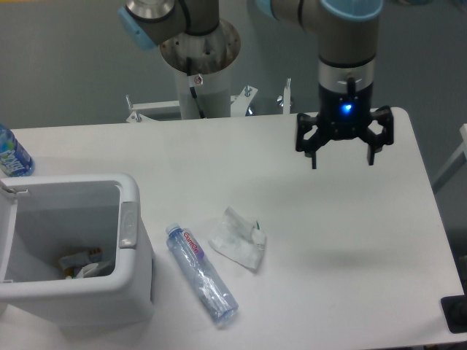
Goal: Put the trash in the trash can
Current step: 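Move the open gripper over the crumpled white tissue and lower it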
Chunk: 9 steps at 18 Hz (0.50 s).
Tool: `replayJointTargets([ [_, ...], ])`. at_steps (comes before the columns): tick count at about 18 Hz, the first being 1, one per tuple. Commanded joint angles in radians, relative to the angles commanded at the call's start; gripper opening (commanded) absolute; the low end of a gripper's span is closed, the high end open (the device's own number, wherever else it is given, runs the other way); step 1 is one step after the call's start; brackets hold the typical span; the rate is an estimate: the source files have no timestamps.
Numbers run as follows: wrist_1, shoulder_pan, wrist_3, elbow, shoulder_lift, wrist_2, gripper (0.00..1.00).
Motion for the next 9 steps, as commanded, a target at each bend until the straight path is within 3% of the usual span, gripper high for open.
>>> replayJointTargets([
  [4,-0.002,-0.009,0.006,-0.015,-0.011,-0.003,1.0],
  [9,0.04,-0.023,-0.003,-0.092,-0.02,-0.005,1.0],
])
